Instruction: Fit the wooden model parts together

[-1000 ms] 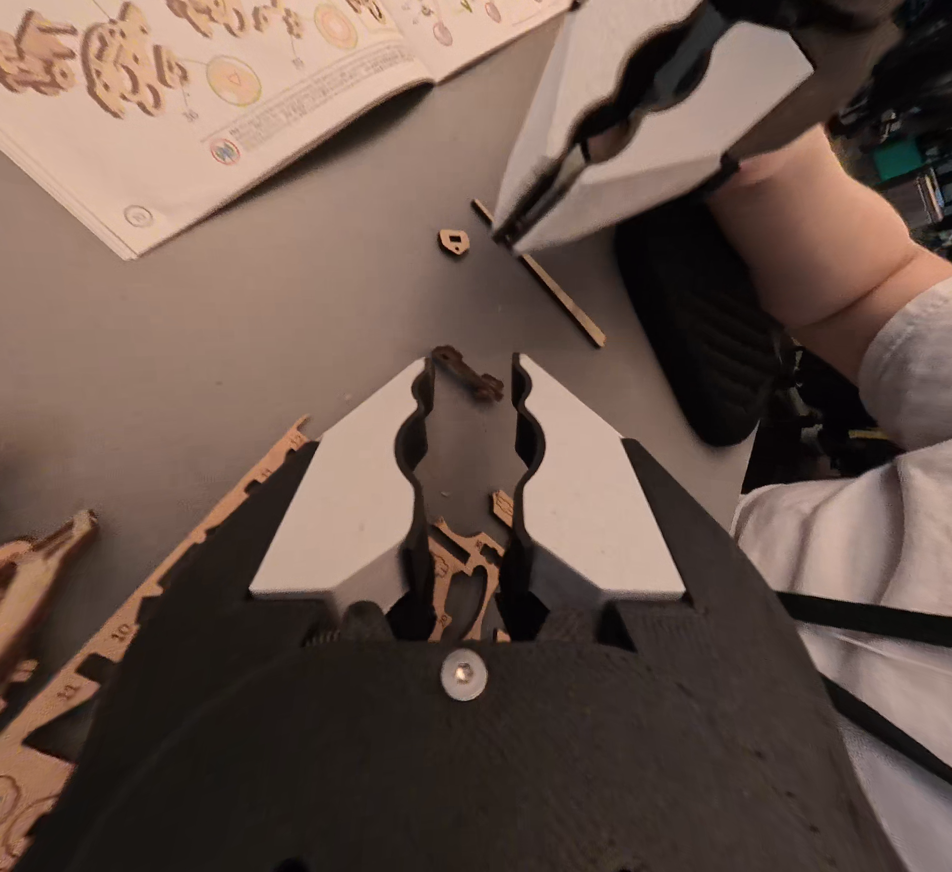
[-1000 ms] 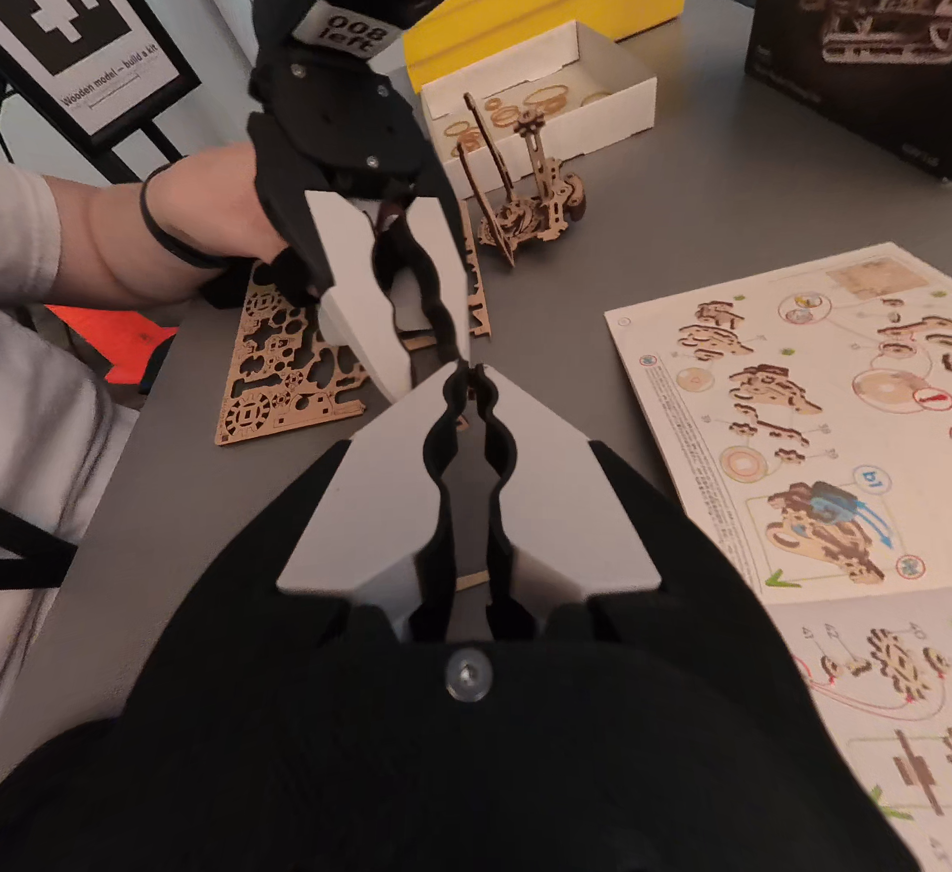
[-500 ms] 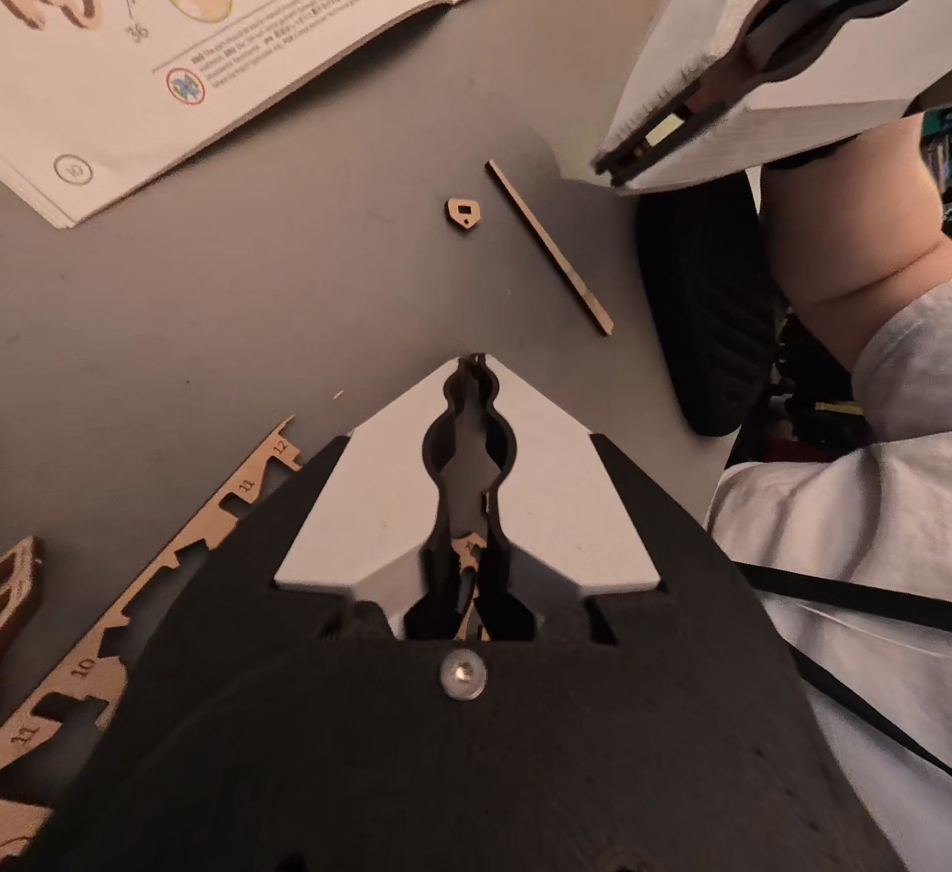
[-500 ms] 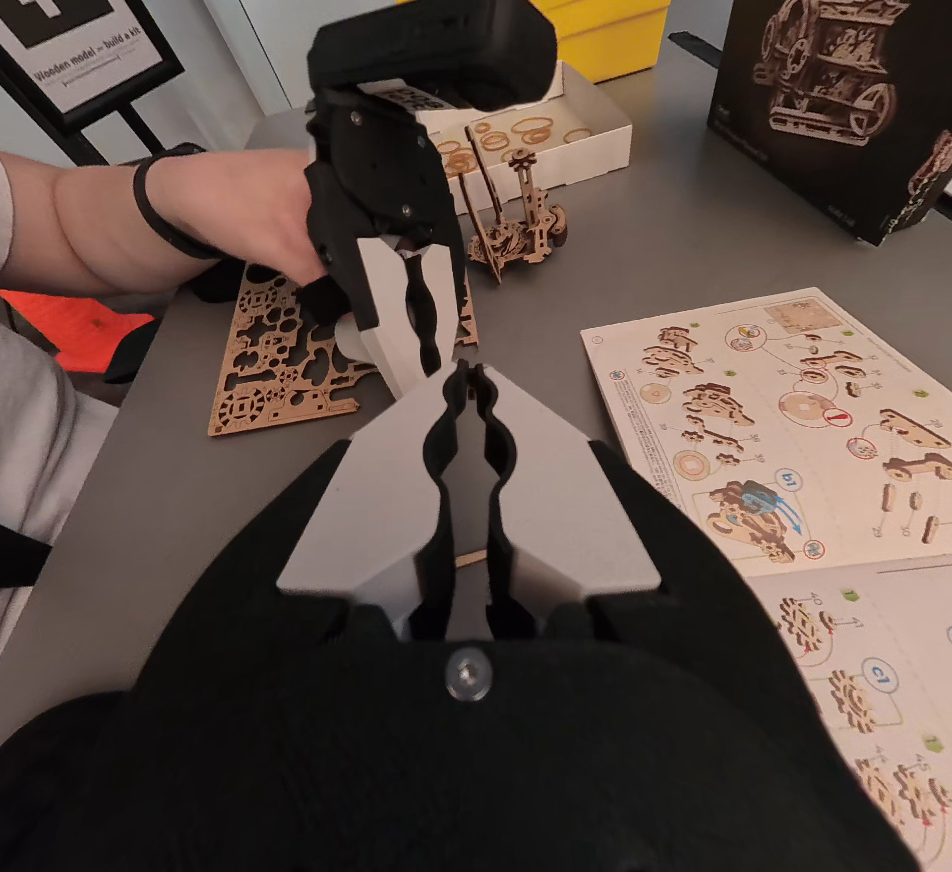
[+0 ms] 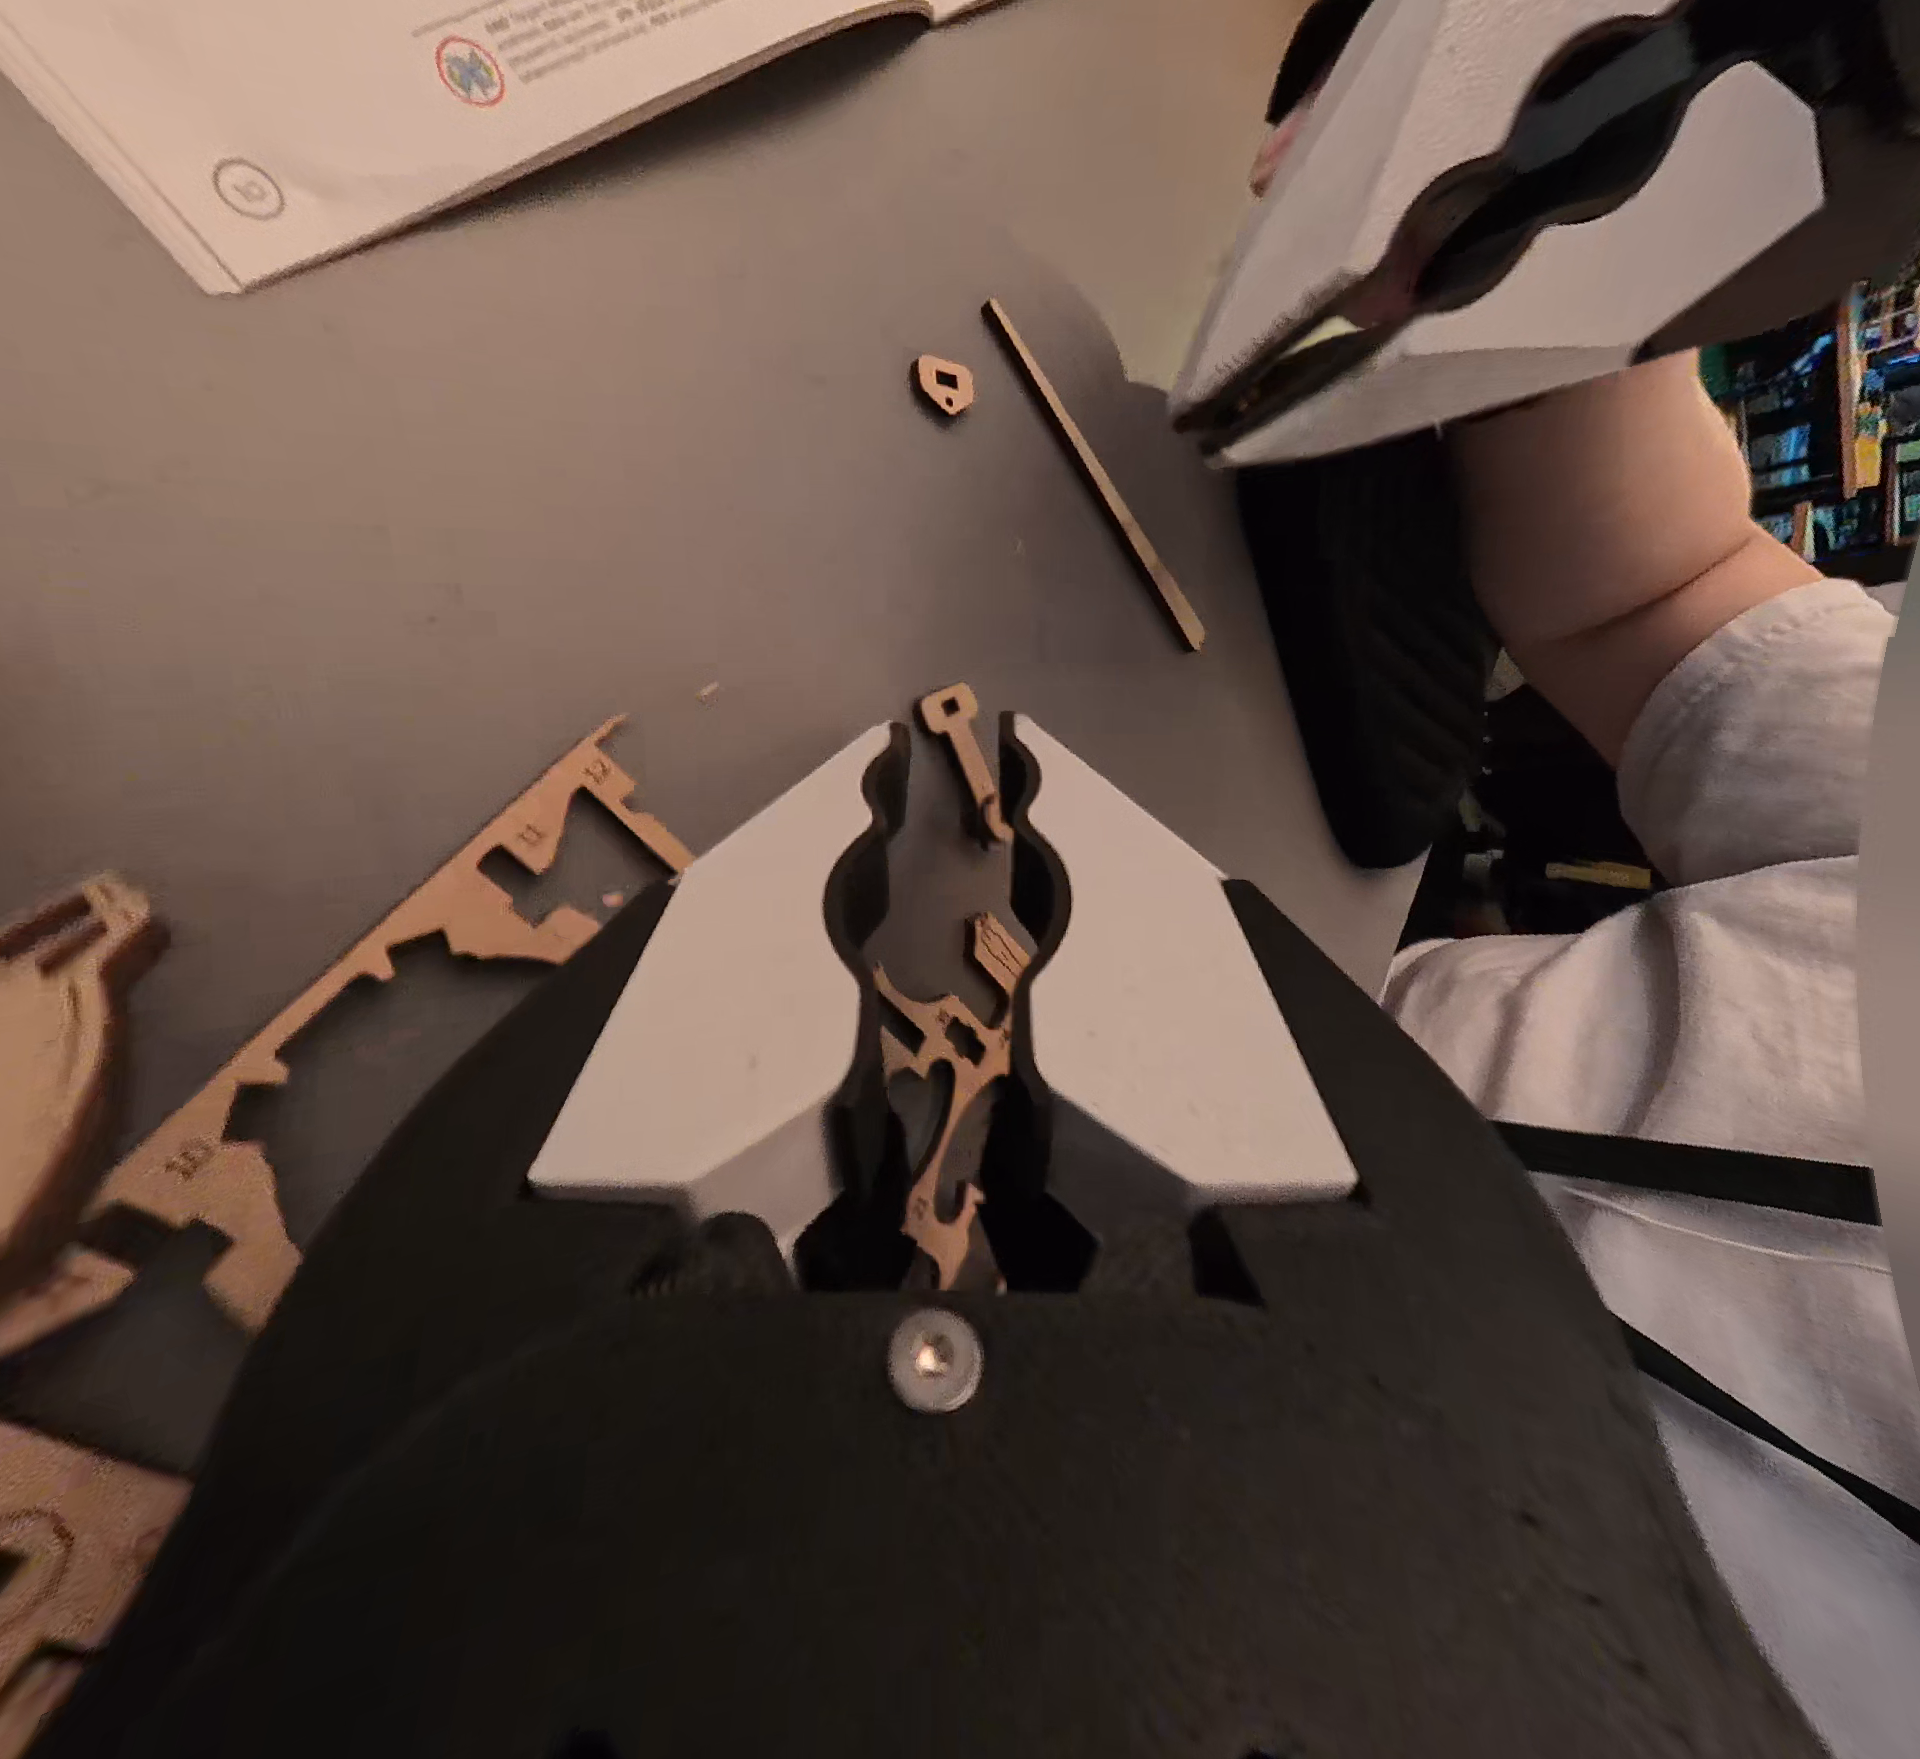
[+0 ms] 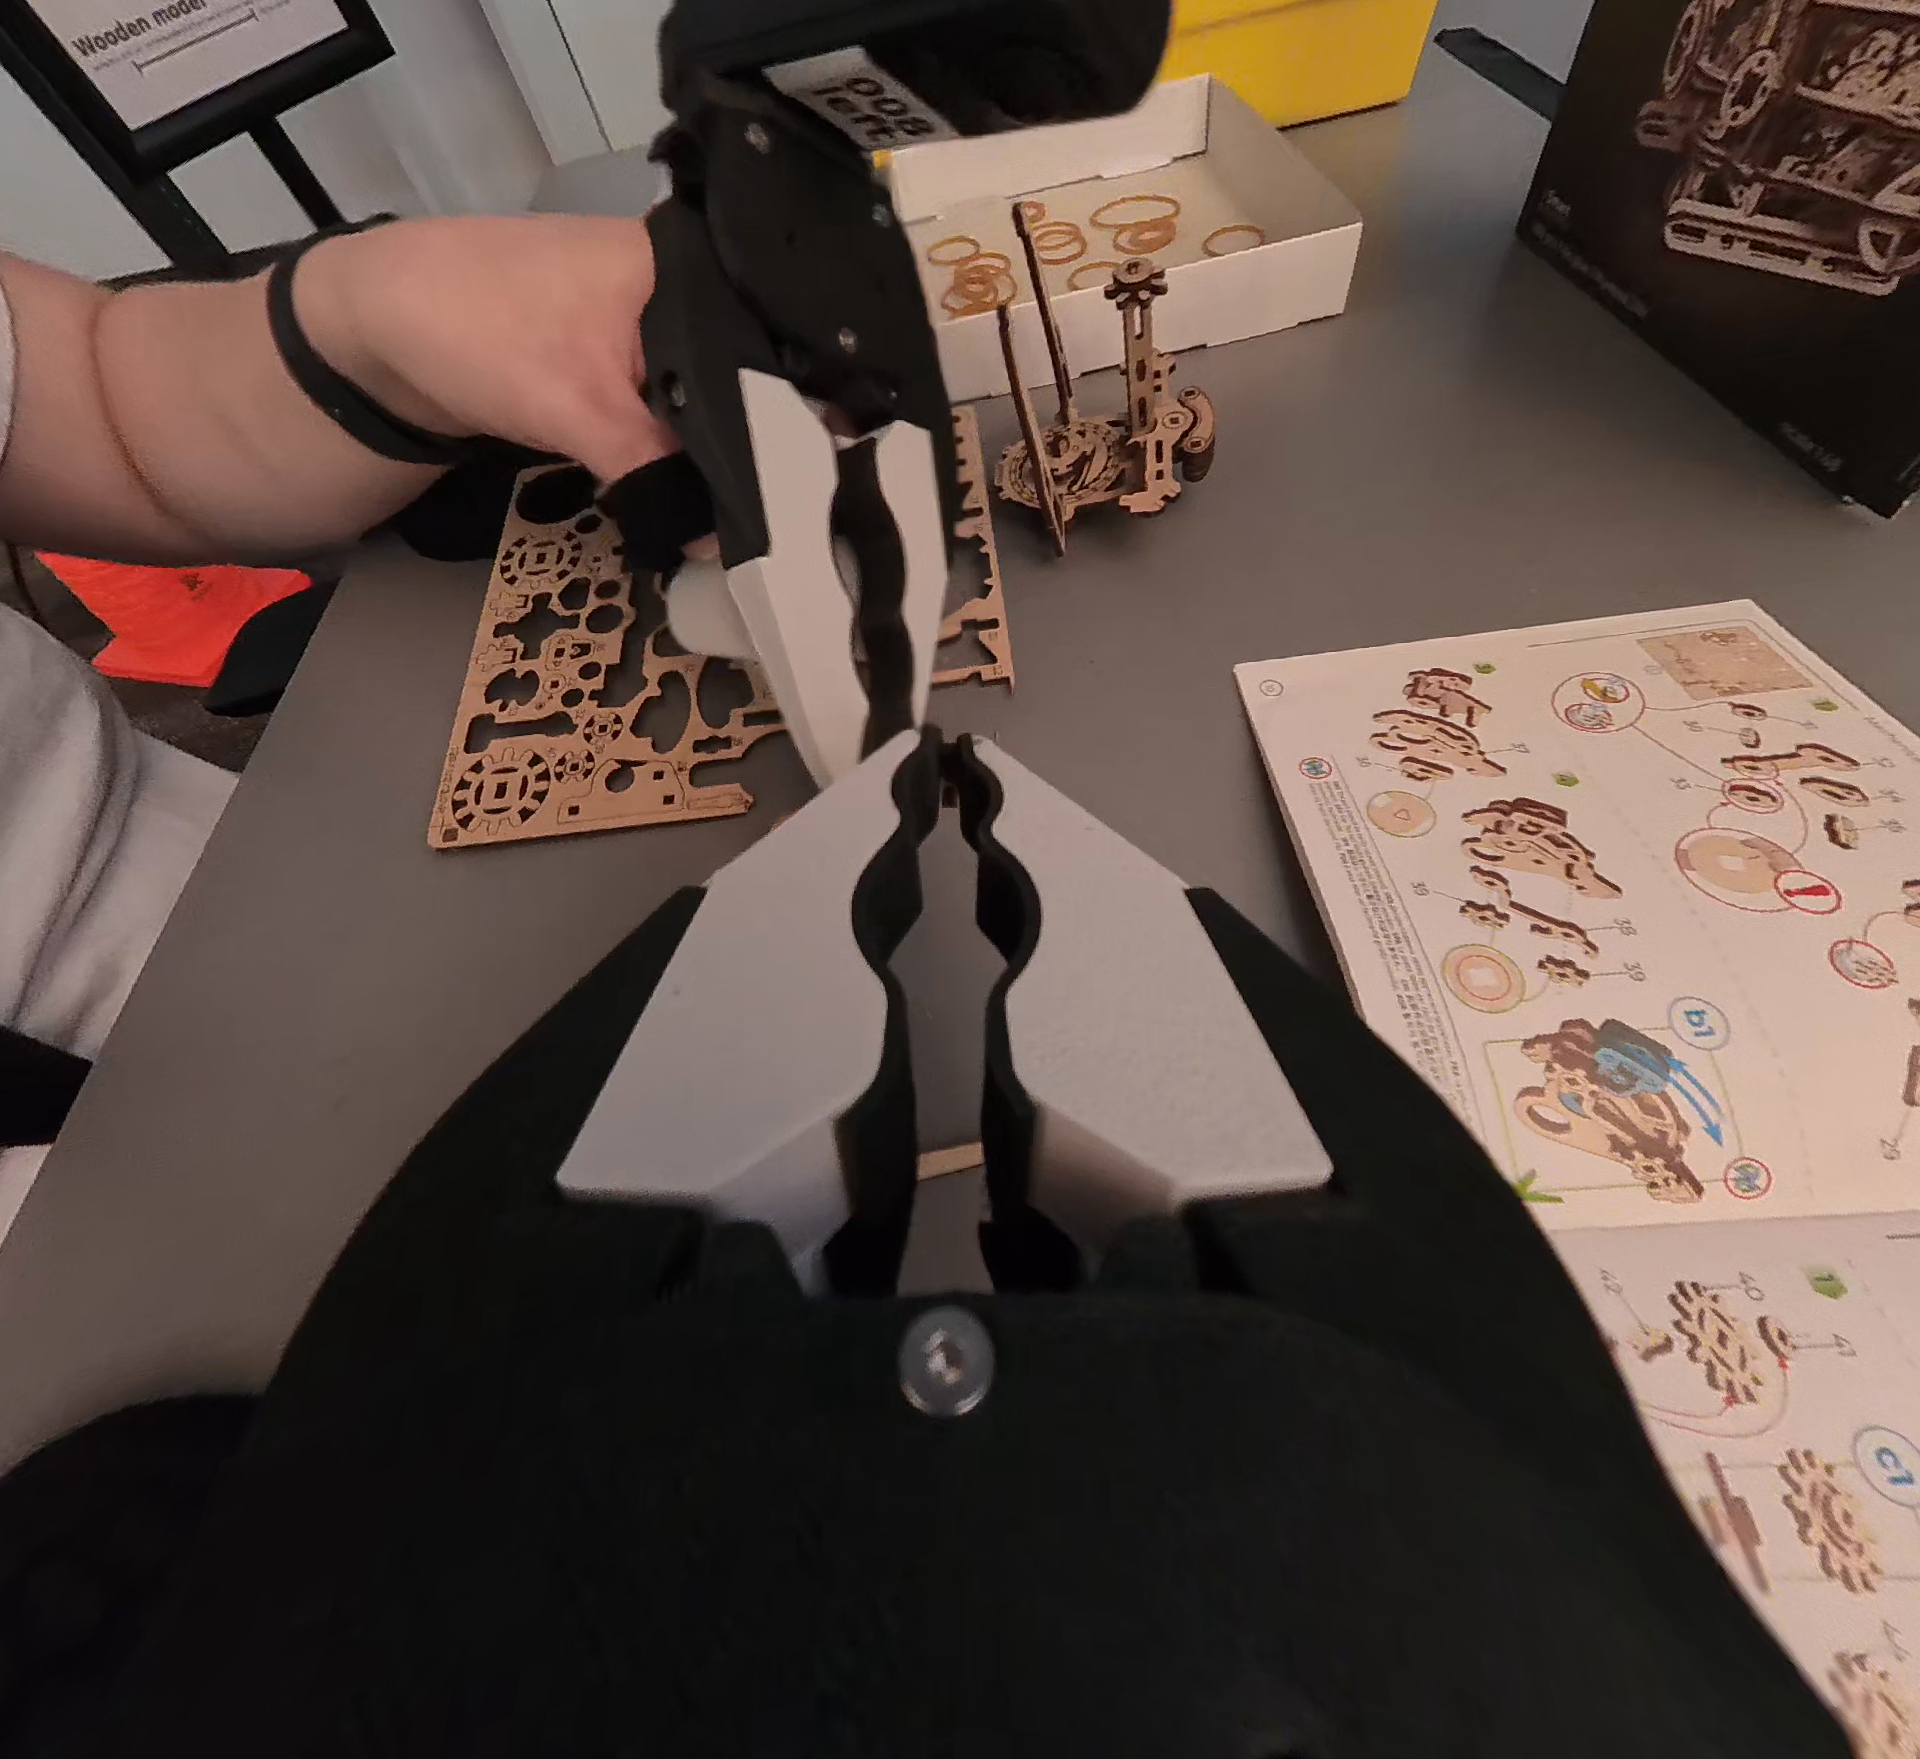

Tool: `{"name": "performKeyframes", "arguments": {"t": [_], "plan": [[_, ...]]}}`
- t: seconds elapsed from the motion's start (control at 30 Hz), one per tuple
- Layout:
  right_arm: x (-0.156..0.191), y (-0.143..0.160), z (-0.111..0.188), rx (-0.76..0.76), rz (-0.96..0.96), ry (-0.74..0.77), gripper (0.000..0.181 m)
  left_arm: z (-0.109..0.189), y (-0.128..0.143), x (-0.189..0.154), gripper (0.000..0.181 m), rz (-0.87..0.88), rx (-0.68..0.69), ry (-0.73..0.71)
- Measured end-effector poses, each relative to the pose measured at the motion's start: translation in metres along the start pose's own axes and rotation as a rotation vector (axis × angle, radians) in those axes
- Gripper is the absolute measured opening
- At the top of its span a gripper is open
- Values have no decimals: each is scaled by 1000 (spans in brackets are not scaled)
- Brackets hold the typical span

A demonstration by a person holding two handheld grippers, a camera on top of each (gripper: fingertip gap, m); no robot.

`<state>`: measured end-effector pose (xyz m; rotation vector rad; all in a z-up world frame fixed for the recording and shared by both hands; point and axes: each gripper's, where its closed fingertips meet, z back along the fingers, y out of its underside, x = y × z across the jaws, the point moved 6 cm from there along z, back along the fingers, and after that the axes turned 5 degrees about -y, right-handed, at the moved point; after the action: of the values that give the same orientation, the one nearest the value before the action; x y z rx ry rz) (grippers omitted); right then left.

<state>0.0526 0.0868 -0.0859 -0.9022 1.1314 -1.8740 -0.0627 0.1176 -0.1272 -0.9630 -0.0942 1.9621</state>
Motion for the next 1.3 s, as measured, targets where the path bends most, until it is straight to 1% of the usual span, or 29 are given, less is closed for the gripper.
{"name": "performKeyframes", "arguments": {"t": [0.03,0.1,0.17,0.23,0.27,0.3,0.33,0.4,0.47,0.5,0.57,0.63,0.7,0.77,0.87,0.93,0.97,1.0,1.03,1.07,1.1,1.13,1.17,1.2,1.23,1.3], "plan": [[-2,0,-1,-4,-27,21,0,3,3,-3,15,-2,-9,7],[-5,0,-2,-32,-142,73,0,6,9,-10,15,-1,-27,36],[-1,-1,-6,-82,-273,48,0,5,15,-19,15,-11,-44,65],[4,2,-11,-105,-362,13,0,0,22,-22,15,-33,-29,68],[6,4,-13,-105,-397,-4,0,-1,24,-24,12,-50,-32,78],[8,3,-15,-119,-433,-24,0,2,23,-23,10,-59,-60,75],[10,1,-15,-155,-475,-53,0,7,19,-23,10,-63,-118,77],[16,-5,-13,-258,-571,-127,0,23,7,-25,14,-81,-279,114],[20,-12,-11,-370,-659,-197,0,36,-2,-36,14,-111,-405,216],[23,-15,-11,-410,-693,-230,0,40,-4,-40,13,-110,-439,262],[27,-20,-11,-466,-717,-258,0,44,-7,-46,15,-127,-474,314],[31,-22,-13,-480,-700,-255,0,46,-8,-50,15,-137,-505,339],[34,-25,-13,-502,-679,-253,0,49,-8,-54,10,-152,-539,353],[38,-29,-13,-518,-666,-262,0,51,-8,-55,1,-156,-561,367],[41,-31,-13,-522,-610,-229,0,52,-7,-56,0,-148,-560,397],[44,-31,-13,-492,-560,-219,0,51,-6,-56,0,-165,-549,393],[45,-32,-11,-453,-509,-222,0,51,-4,-58,0,-180,-532,394],[46,-35,-7,-411,-428,-210,1,52,-3,-59,0,-195,-512,394],[45,-39,0,-354,-320,-159,9,52,-1,-60,0,-214,-495,378],[43,-42,7,-262,-207,-110,14,52,1,-59,0,-240,-470,349],[45,-45,13,-141,-105,-110,17,52,2,-58,0,-264,-444,315],[47,-50,17,-33,-47,-120,20,52,4,-59,0,-287,-421,290],[49,-56,19,52,-28,-150,20,51,5,-59,0,-307,-396,271],[53,-61,18,133,-35,-212,16,50,6,-59,0,-326,-376,248],[57,-63,16,217,-56,-273,8,50,6,-59,0,-347,-359,224],[55,-68,8,324,-80,-296,8,48,8,-61,0,-387,-338,203]]}}
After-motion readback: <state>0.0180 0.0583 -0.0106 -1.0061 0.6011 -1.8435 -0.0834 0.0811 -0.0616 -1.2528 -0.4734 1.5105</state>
